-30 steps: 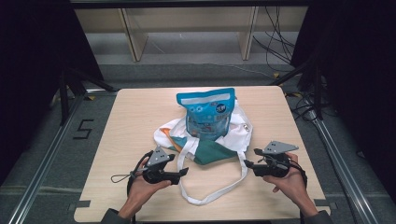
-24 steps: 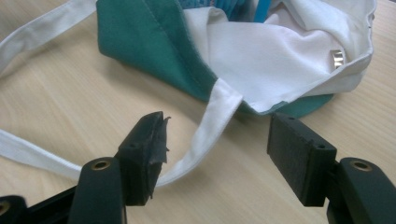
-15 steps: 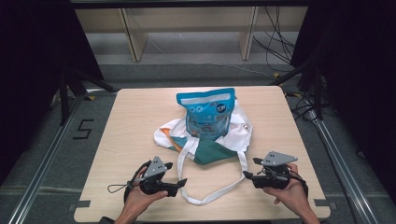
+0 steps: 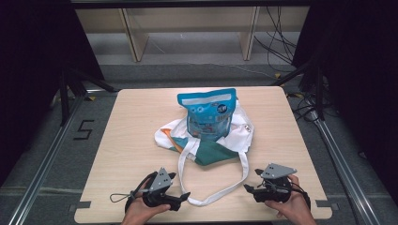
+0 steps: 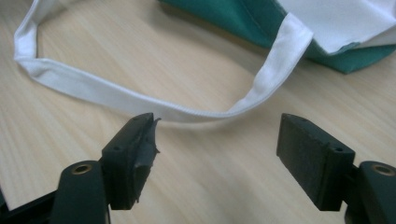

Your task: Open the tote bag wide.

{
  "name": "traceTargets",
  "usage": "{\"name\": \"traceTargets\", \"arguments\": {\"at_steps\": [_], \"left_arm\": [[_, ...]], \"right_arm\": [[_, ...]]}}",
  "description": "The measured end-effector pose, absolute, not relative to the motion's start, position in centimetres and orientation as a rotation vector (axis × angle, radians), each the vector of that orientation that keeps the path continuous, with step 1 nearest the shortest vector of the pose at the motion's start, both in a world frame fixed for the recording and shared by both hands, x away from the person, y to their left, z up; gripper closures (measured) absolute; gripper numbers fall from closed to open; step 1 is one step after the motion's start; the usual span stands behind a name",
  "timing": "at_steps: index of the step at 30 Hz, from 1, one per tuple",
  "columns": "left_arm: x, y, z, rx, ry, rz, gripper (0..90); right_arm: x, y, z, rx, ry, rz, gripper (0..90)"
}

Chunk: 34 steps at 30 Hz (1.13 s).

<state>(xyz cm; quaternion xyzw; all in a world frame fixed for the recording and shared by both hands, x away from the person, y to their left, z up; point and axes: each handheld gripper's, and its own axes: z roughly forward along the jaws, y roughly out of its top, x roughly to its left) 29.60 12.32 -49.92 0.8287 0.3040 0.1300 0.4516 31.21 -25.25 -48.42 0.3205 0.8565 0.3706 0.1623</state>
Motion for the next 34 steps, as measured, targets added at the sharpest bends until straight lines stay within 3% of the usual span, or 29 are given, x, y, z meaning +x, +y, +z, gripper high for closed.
{"name": "traceTargets", "arguments": {"at_steps": [12,34], "left_arm": [[27.7,11.6,-50.5,2.119,0.712,0.305,15.3],[28.1,12.0,-50.6,2.148,0.713,0.354,15.9]], "right_arm": [[28.2,-25.9,-49.5,0.897,2.488,0.997,27.5],[28.3,-25.9,-49.6,0.859,2.508,0.943,27.4]]}}
